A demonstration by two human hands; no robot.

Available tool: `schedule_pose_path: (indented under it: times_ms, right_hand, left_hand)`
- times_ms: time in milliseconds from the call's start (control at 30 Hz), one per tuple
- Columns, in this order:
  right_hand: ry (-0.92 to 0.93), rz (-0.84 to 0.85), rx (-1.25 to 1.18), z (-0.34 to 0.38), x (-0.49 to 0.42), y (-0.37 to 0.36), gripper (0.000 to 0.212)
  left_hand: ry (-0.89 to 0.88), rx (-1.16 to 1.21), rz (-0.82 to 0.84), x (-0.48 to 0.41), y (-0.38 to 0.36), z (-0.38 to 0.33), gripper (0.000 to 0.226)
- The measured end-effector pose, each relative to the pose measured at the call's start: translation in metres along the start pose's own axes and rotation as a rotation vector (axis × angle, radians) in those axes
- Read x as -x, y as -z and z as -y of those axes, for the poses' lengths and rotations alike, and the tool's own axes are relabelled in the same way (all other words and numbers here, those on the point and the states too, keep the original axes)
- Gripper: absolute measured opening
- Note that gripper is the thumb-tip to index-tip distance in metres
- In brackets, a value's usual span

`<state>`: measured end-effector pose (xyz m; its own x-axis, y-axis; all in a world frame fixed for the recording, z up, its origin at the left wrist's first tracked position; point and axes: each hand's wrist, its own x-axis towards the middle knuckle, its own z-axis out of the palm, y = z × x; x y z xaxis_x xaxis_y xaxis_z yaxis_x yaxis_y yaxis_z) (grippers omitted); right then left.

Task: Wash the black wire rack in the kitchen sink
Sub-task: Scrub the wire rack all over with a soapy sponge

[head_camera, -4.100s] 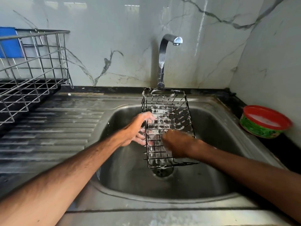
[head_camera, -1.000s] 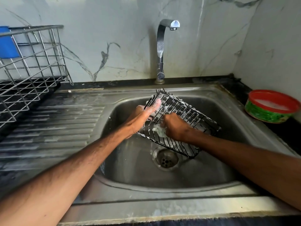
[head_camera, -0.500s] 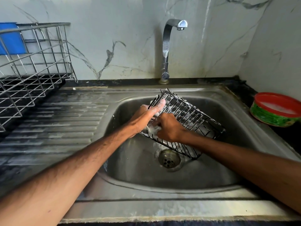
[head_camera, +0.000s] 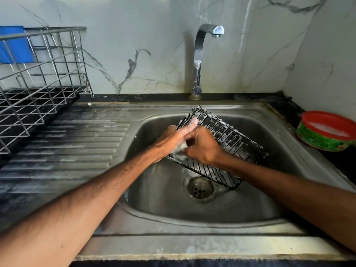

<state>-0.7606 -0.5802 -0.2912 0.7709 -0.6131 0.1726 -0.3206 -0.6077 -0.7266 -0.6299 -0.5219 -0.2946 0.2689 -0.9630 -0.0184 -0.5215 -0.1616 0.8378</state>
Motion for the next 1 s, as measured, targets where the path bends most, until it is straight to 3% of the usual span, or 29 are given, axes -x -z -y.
schedule_pose_path:
  times_ms: [167,300,367,433,533,667,767,900,1000]
  right_hand:
    - [0.124,0.256,0.363,-0.018,0.001,0.007,0.013]
    - [0.037,0.389,0.555,-0.049,-0.004,0.018,0.018]
    - [-0.02,0.524,0.75,-0.065,-0.002,0.025,0.031]
    - [-0.102,0.636,0.918,-0.071,0.002,0.028,0.03]
    - [-0.092,0.576,0.92,-0.073,-0.001,0.023,0.031]
    - [-0.039,0.292,0.412,-0.045,-0.005,0.013,0.019]
    - [-0.058,0.18,0.126,-0.026,-0.002,0.004,0.009]
    - [-0.052,0.277,0.339,-0.046,-0.003,0.007,0.022]
    - [-0.137,0.436,0.677,-0.066,0.0,0.02,0.027]
  left_hand:
    - [0.024,0.042,0.011,0.004,-0.001,-0.006,0.076]
    - [0.028,0.074,0.046,0.017,0.001,-0.022,0.083]
    - [-0.009,0.063,0.066,0.018,-0.001,-0.025,0.063]
    - [-0.018,0.068,0.072,0.02,0.0,-0.027,0.057]
    - [0.002,0.115,0.061,0.019,0.001,-0.027,0.057]
    - [0.005,0.114,0.033,0.018,0.001,-0.025,0.059]
    - [0.031,0.094,-0.06,0.018,0.003,-0.022,0.073]
    - [0.031,0.117,-0.016,0.02,0.002,-0.023,0.083]
    - [0.034,0.168,0.04,0.022,0.0,-0.03,0.064]
